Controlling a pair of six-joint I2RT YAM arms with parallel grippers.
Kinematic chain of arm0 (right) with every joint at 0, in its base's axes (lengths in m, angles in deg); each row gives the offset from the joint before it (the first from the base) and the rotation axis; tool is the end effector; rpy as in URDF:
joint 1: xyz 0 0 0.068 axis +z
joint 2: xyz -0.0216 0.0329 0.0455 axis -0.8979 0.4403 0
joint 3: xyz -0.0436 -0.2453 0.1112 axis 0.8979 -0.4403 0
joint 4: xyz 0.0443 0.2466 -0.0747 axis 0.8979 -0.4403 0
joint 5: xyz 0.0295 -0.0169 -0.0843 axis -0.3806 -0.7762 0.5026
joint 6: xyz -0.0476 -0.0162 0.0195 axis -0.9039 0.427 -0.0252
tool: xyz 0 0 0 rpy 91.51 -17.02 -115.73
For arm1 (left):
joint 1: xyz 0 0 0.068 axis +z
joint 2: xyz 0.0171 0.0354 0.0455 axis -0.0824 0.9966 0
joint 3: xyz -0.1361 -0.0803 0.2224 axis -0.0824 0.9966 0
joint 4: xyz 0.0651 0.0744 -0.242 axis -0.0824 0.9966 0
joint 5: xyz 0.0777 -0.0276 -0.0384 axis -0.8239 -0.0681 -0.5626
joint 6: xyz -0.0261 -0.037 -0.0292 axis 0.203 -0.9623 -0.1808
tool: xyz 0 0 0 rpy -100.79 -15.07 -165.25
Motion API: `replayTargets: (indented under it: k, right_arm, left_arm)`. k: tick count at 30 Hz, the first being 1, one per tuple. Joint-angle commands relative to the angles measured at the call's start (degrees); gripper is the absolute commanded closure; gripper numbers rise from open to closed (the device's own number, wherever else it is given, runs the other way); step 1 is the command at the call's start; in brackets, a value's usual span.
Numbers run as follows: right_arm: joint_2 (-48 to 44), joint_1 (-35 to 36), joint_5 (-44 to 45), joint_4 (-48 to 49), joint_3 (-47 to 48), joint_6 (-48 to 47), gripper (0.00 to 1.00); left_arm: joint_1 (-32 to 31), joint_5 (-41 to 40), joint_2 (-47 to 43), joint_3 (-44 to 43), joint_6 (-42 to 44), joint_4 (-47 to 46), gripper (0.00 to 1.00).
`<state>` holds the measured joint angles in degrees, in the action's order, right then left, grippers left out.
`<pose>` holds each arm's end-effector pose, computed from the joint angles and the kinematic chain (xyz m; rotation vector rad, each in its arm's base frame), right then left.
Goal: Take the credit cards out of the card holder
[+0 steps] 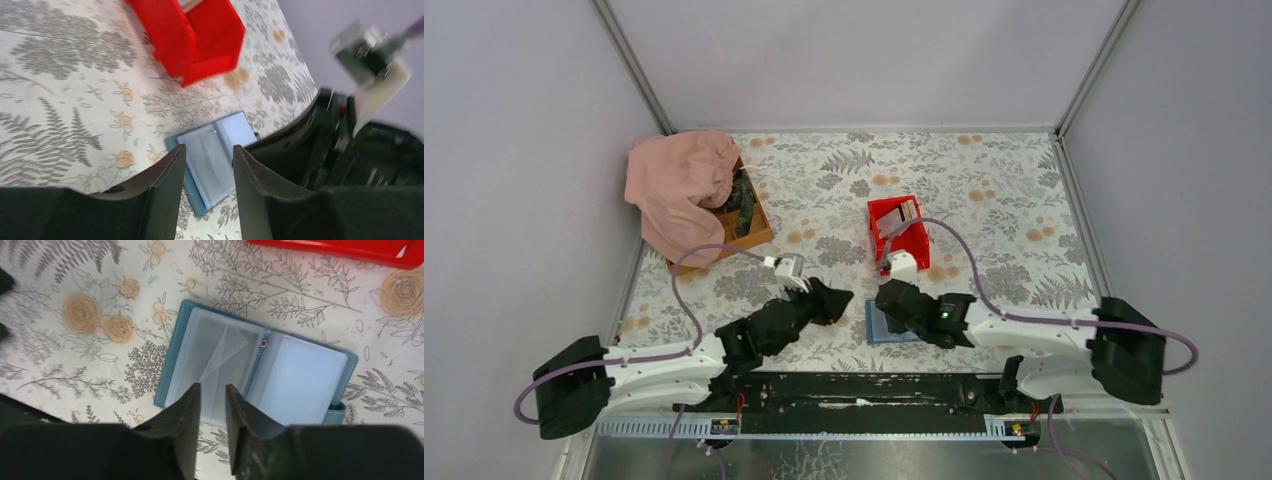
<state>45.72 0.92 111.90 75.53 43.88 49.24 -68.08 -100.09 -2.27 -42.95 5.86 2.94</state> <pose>0.1170 0.2149 0.2028 -0.3889 2.2998 0.4065 0.0996 -0.1679 0.1852 0.0164 1.8990 -0.9722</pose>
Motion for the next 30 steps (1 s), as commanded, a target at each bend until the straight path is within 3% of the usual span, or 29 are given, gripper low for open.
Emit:
replayTargets:
  k: [1, 6, 12, 18, 21, 27, 30]
  right_arm:
    - [7.9, 4.0, 6.2, -1.7, 5.3, 3.1, 0.73]
    - [14.6, 6.6, 7.5, -1.4, 8.8, 5.1, 0.75]
    - [18.5, 7.2, 9.2, -2.3, 9.9, 5.7, 0.61]
    - [22.6, 9.0, 10.5, -5.6, 12.2, 7.4, 0.59]
    - [24.1, 9.6, 11.8, -6.8, 12.7, 8.8, 0.68]
    - [22.9, 10.1, 12.7, -7.5, 12.4, 10.7, 0.97]
    - [21.5, 10.2, 13.4, -7.8, 12.4, 10.9, 1.0]
  left_arm:
    - [-0.3, -11.5, -6.7, 3.1, -6.4, 8.7, 0.55]
    - [-0.3, -14.9, -11.8, 4.1, -7.8, 15.8, 0.56]
    - [-0.3, -14.8, -14.2, 5.9, -8.3, 17.2, 0.57]
    - [-0.3, -13.9, -16.3, 8.4, -9.4, 17.2, 0.57]
    - [-0.3, -13.5, -17.6, 9.3, -9.4, 17.6, 0.57]
    - [-0.3, -13.1, -19.3, 9.5, -8.8, 18.8, 0.57]
    - [-0.4, -12.8, -19.3, 9.5, -8.8, 18.4, 0.57]
